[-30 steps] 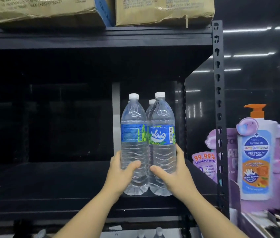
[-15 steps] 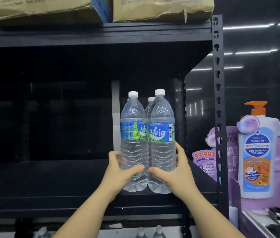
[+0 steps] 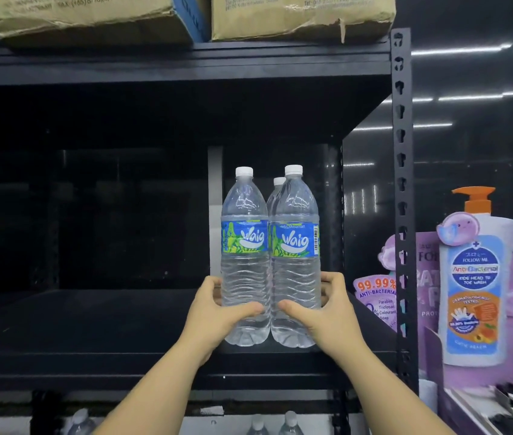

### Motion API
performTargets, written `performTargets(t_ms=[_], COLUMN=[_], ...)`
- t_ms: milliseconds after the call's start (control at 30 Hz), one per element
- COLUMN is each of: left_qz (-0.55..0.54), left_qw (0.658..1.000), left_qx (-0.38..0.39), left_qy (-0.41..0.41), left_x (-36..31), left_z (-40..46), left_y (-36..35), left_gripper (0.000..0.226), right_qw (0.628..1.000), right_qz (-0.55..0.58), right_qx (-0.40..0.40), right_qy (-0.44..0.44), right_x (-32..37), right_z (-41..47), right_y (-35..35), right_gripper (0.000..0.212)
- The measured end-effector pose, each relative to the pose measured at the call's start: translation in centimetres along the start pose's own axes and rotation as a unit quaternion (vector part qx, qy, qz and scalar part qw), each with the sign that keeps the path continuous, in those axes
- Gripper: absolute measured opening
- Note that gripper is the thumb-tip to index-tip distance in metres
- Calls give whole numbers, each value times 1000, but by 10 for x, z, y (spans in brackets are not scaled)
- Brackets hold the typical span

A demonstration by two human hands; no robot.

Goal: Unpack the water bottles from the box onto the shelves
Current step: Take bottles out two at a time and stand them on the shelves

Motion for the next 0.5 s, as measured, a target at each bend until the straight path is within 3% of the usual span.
performTargets(t_ms=[100, 267, 433, 500], left_qz=[-30, -33, -9, -10], left_qw=[999, 999, 1000, 1000], left_qx=[-2, -10, -11, -14], left_qy=[29, 33, 18, 19], left_x=[4, 7, 9, 9], left_z=[4, 6, 4, 5], left_y=[2, 2, 1, 2], left_gripper=[72, 99, 70, 76], right_qw=[1000, 1000, 999, 999], right_qz=[0, -4, -19, -29], right_qx=[2, 12, 26, 17], right_qy=[2, 0, -1, 1], right_x=[1, 3, 3, 1], right_z=[-2, -3, -2, 0], right_y=[-1, -3, -4, -5], right_gripper=[73, 71, 76, 79])
Point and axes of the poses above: each hand's wrist, its own z-axis towards the middle knuckle, its own y-axis out of the back of the hand, x = y × z, the point moved 4 cm from there along z, towards the middle knuckle, and after that the axes turned 12 degrees about -y, right-handed, at the moved point
